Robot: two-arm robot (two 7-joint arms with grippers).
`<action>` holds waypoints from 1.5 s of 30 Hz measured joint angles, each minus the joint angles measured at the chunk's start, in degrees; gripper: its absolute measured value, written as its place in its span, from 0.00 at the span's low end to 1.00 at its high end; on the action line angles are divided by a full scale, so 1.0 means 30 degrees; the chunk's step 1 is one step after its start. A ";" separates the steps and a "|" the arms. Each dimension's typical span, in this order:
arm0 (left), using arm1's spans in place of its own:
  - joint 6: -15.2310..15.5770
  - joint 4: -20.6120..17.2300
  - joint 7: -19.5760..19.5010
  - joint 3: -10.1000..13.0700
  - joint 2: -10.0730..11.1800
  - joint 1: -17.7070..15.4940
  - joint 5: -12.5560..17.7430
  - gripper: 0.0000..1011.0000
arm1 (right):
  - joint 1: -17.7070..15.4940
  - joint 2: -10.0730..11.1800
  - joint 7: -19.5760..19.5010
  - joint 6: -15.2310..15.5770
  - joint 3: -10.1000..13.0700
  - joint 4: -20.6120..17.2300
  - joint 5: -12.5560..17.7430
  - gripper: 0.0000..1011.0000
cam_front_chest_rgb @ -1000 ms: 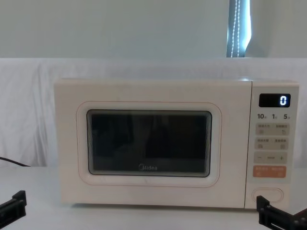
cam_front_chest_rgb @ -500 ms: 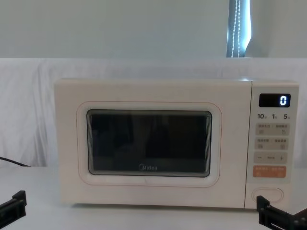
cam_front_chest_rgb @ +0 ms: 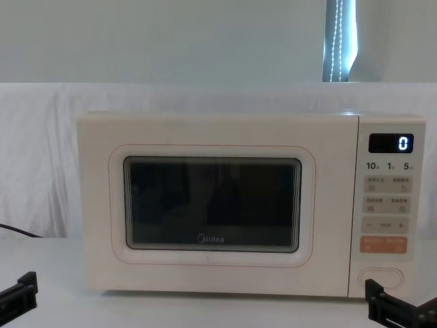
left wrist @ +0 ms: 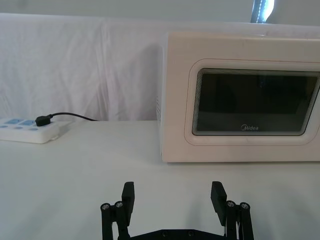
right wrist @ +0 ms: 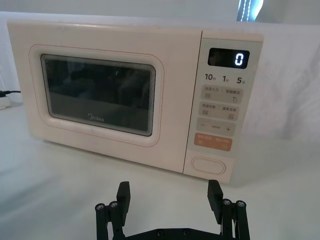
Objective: Press the button to open the microwave door with one hand; close the microwave door with the other hand.
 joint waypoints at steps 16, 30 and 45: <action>-0.0001 -0.0001 0.0000 -0.0001 0.0000 0.0000 0.0000 0.99 | 0.0000 0.0000 0.0000 0.0000 0.0000 0.0000 0.0000 0.66; 0.0000 -0.0001 0.0001 -0.0001 -0.0001 0.0000 0.0000 0.99 | 0.0000 -0.0001 0.0000 0.0000 0.0000 -0.0001 0.0000 0.06; 0.0000 -0.0001 0.0000 -0.0001 -0.0001 0.0000 0.0001 0.99 | 0.0040 -0.0110 0.0029 0.0201 0.0169 -0.0038 -0.0193 0.00</action>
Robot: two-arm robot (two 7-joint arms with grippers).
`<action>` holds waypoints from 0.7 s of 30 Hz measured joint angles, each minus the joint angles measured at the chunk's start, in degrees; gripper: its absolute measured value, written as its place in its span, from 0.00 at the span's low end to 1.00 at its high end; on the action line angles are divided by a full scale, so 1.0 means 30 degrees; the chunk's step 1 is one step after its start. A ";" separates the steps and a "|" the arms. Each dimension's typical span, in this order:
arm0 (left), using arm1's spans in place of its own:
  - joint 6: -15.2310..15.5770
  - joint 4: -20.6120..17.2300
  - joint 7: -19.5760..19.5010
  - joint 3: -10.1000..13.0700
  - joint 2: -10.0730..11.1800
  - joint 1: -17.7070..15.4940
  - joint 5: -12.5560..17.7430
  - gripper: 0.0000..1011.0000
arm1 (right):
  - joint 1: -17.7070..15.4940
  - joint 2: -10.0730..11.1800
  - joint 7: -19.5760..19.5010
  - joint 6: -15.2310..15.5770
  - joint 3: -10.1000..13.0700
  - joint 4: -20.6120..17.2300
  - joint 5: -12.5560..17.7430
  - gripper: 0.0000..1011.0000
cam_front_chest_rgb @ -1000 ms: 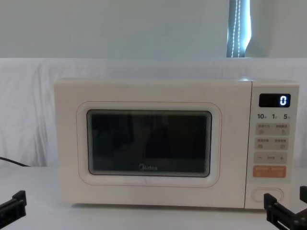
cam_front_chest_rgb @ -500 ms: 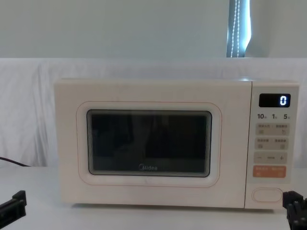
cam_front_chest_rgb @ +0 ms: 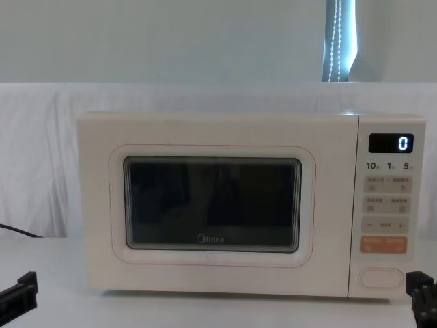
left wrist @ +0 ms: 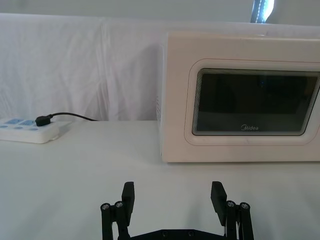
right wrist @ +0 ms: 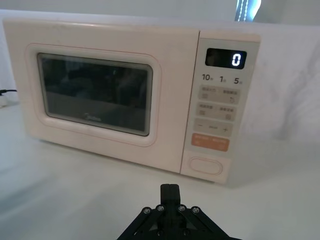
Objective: Press the button to open the microwave door with one hand; close the microwave door with the other hand.
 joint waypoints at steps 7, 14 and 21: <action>0.0000 0.0000 0.0001 0.0000 0.0001 0.0000 -0.0001 0.99 | 0.0271 -0.0246 0.0236 0.0433 0.0434 -0.0015 -0.0360 0.00; 0.0000 0.0000 0.0000 0.0000 0.0000 0.0000 -0.0001 0.99 | 0.0904 -0.0573 0.0557 0.1043 0.0714 0.0466 -0.0751 0.00; -0.0001 -0.0001 0.0000 0.0001 0.0000 0.0000 0.0000 0.99 | 0.1825 -0.0942 0.0831 0.1417 0.0877 0.1483 -0.1143 0.00</action>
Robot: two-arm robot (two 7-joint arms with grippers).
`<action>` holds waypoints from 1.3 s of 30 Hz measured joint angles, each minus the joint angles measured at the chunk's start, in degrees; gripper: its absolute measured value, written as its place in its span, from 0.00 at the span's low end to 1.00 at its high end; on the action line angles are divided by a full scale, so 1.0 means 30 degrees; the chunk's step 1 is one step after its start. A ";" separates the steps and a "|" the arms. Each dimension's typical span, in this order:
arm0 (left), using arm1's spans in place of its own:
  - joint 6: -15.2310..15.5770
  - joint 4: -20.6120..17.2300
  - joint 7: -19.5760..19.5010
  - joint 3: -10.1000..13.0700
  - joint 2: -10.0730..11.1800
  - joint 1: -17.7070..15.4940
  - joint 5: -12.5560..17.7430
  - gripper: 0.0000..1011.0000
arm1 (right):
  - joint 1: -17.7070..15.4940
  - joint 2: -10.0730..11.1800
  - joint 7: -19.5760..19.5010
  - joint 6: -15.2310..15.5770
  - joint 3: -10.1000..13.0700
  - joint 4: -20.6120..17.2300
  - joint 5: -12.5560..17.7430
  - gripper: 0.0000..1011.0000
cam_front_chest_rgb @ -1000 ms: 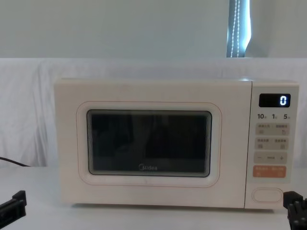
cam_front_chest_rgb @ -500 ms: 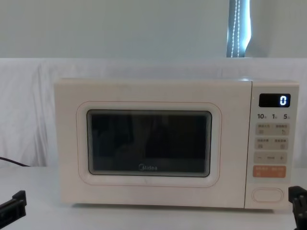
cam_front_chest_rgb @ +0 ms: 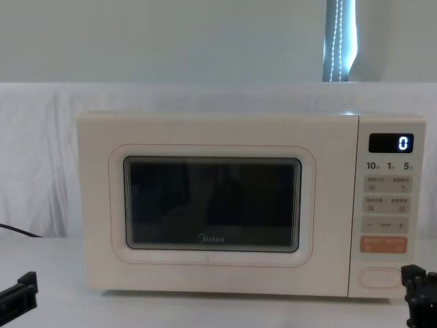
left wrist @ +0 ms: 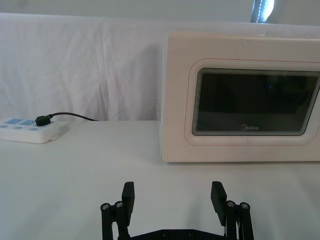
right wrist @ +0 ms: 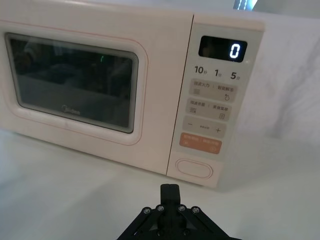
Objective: Press the button to open the microwave door with one hand; close the microwave door with the other hand.
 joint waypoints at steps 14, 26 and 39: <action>0.0001 0.0000 0.0000 -0.0002 0.0000 0.0000 -0.0001 0.99 | 0.2649 -0.0935 0.0671 0.0366 0.0385 0.3124 -0.0943 0.00; 0.0001 -0.0001 0.0000 -0.0001 0.0000 0.0000 -0.0001 0.99 | 0.4532 -0.1508 0.0702 0.0280 0.0667 0.5823 -0.1492 0.00; 0.0001 0.0000 0.0001 -0.0001 0.0000 0.0000 0.0000 0.99 | 0.6066 -0.1719 0.0497 0.0033 0.1029 0.7902 -0.2066 0.00</action>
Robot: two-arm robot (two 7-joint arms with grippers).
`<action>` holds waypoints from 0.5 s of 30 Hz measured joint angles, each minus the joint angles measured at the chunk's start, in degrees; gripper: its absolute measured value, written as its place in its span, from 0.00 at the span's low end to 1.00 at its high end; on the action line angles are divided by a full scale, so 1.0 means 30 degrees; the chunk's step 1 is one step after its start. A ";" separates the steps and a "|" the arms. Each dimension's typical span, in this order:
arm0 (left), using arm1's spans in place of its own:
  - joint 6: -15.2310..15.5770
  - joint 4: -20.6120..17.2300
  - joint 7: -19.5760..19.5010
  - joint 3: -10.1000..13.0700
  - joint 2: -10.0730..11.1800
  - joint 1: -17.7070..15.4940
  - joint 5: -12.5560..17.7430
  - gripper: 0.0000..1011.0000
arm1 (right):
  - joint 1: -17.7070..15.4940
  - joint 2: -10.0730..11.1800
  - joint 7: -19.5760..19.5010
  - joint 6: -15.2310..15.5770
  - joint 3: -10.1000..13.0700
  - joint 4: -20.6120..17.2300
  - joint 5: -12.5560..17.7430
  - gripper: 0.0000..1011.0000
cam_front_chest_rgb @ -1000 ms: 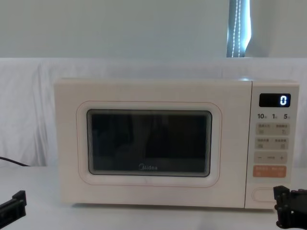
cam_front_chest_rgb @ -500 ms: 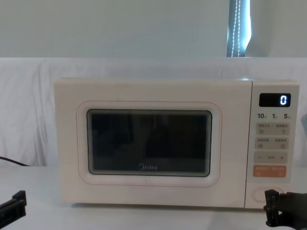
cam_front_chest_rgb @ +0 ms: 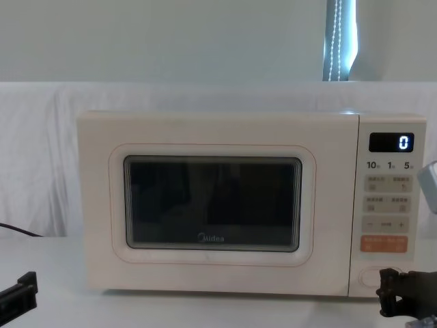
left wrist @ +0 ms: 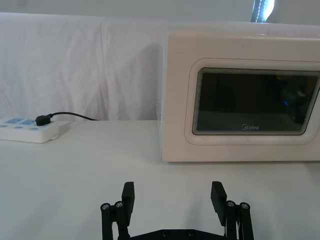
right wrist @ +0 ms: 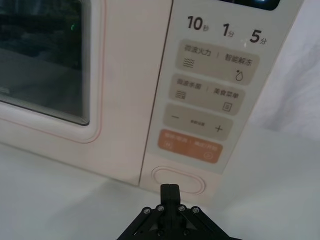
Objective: Press the button to open the microwave door with one hand; close the microwave door with the other hand.
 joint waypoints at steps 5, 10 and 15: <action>-0.0001 0.0000 -0.0001 0.0000 0.0000 0.0000 -0.0001 0.99 | 0.0461 -0.0044 -0.0018 -0.0057 0.0130 0.0571 -0.0113 0.00; 0.0000 0.0000 -0.0001 0.0000 0.0000 0.0000 -0.0001 0.99 | 0.0821 -0.0093 -0.0057 -0.0125 0.0194 0.1096 -0.0232 0.00; 0.0000 0.0000 -0.0001 0.0000 0.0000 0.0000 -0.0001 0.99 | 0.1175 -0.0182 -0.0146 -0.0240 0.0313 0.1719 -0.0311 0.00</action>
